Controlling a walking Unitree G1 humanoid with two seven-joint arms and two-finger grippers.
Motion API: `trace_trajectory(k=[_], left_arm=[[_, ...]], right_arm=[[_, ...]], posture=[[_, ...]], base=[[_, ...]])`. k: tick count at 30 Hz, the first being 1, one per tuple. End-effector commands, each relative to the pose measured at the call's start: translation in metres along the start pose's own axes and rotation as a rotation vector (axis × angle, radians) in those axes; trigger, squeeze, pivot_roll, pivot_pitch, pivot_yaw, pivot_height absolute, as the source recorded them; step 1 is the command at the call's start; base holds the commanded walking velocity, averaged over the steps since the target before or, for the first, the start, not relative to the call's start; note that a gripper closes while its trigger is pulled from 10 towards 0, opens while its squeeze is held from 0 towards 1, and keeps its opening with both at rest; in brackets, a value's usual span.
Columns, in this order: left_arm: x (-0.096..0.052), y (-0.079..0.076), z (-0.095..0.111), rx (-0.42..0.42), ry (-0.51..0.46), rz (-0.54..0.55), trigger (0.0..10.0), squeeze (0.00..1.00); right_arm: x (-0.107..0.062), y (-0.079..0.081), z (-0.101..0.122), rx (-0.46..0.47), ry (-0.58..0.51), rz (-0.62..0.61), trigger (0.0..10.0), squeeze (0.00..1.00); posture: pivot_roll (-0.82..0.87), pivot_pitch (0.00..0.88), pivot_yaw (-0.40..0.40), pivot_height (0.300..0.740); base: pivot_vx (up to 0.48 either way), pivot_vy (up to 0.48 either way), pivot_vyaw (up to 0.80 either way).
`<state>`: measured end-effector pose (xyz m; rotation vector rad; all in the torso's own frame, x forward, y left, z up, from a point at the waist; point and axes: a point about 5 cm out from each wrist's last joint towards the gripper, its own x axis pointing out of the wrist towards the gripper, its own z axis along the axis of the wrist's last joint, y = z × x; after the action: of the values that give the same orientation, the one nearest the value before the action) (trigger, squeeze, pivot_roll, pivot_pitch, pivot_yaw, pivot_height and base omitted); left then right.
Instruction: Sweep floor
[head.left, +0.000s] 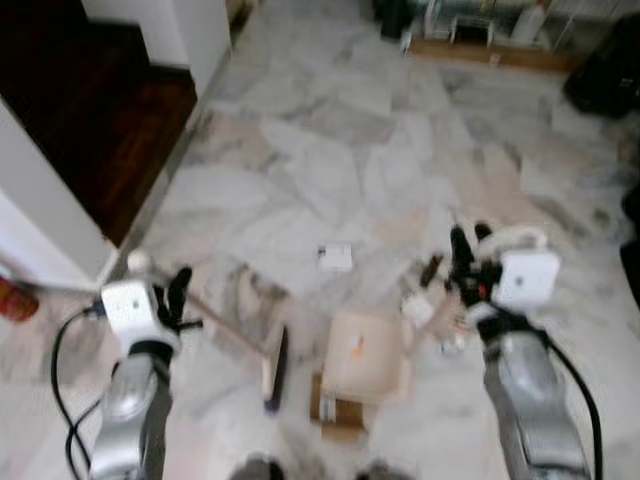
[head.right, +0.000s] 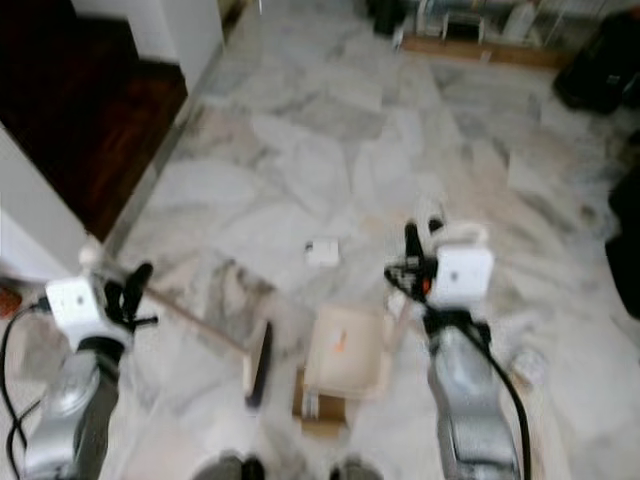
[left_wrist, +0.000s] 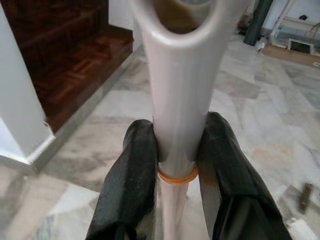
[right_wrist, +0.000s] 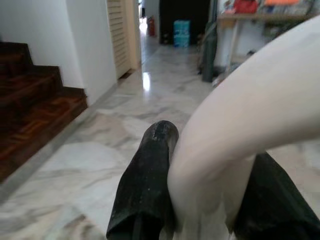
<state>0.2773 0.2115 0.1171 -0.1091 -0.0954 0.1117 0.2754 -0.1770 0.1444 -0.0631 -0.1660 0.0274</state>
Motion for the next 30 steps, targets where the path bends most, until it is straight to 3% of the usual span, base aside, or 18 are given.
trace_trajectory(k=[1,4,18,21,24,30], left_arm=[[-0.003,0.004,0.001,0.01,-0.011,0.019,10.0,0.0],[-0.003,0.004,-0.001,0.012,-0.005,0.014,10.0,0.0],[-0.005,0.003,-0.003,0.008,0.009,0.002,10.0,0.0],[-0.005,0.003,-0.002,0.009,0.009,0.001,10.0,0.0],[-0.005,0.004,-0.002,0.008,0.01,0.002,10.0,0.0],[-0.006,0.001,-0.004,0.004,0.019,-0.005,10.0,0.0]], right_arm=[[-0.005,-0.005,0.005,-0.007,-0.027,-0.015,10.0,0.0],[-0.013,-0.008,-0.01,-0.02,0.018,-0.029,10.0,0.0],[-0.026,-0.021,-0.032,-0.089,0.088,-0.102,10.0,0.0],[-0.026,-0.025,-0.031,-0.128,0.078,-0.134,10.0,0.0],[-0.025,-0.04,-0.022,-0.17,0.038,-0.222,10.0,0.0],[-0.027,-0.047,-0.023,-0.191,0.04,-0.233,10.0,0.0]], posture=[[-0.14,0.201,0.022,0.74],[-0.14,0.192,0.027,0.74],[-0.14,0.187,0.033,0.74],[-0.14,0.2,0.034,0.74],[-0.14,0.211,0.036,0.74],[-0.15,0.225,0.04,0.74]], base=[[0.0,0.0,0.0],[0.0,0.0,0.0],[0.0,0.0,0.0],[0.0,0.0,0.0],[0.0,0.0,0.0],[0.0,0.0,0.0]])
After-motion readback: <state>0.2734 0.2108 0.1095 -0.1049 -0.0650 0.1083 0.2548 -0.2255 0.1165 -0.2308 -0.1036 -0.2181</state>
